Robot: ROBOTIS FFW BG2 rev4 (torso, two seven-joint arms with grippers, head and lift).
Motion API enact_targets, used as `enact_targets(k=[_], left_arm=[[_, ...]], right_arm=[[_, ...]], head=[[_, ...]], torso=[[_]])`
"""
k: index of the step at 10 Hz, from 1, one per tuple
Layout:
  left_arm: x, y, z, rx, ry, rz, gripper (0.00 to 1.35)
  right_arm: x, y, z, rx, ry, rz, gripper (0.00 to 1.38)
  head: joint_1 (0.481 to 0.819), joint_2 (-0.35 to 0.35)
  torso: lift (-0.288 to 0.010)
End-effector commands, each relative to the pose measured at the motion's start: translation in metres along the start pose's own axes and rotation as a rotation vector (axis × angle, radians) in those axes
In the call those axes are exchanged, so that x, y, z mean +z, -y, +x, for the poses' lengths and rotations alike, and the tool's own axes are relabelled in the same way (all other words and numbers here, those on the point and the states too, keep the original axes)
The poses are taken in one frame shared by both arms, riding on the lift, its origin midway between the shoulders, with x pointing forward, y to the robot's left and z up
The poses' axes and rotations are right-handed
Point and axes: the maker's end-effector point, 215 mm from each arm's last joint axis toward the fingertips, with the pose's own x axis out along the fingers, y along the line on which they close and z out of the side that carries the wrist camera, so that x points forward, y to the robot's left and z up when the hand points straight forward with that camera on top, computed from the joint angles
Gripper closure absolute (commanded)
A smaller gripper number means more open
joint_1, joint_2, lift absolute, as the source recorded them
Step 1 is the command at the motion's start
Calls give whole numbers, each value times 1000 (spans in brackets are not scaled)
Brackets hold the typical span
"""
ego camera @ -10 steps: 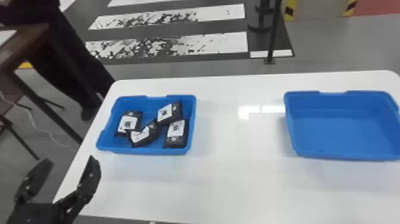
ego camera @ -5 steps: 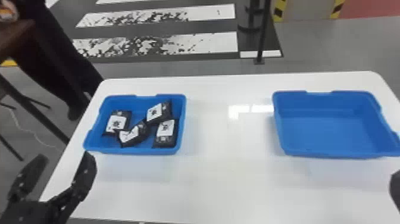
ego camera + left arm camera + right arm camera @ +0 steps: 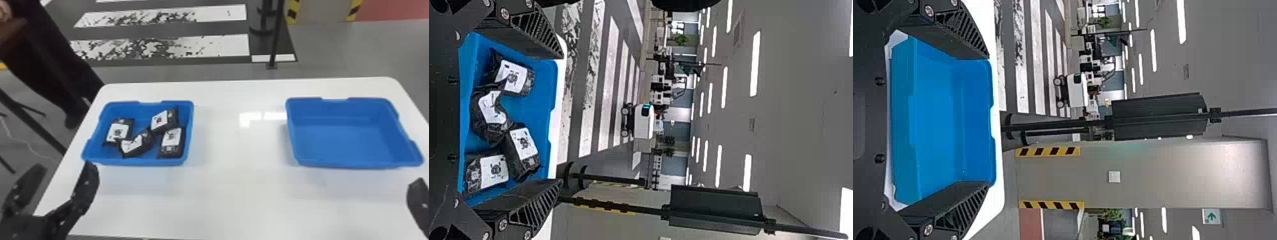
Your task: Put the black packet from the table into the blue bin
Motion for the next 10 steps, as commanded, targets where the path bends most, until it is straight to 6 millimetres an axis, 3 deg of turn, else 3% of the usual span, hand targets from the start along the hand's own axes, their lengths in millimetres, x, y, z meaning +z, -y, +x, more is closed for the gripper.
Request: enact_targets(k=[1,10], left_arm=[[0,0,0,0,0,-3,153],[-7,5,2,-10,-21,-24,153]], right_arm=[[0,0,0,0,1,1,116],[0,0,1,1,2,-4,114]], head=[[695,97],[695,91]], torso=[[-110],[-110]])
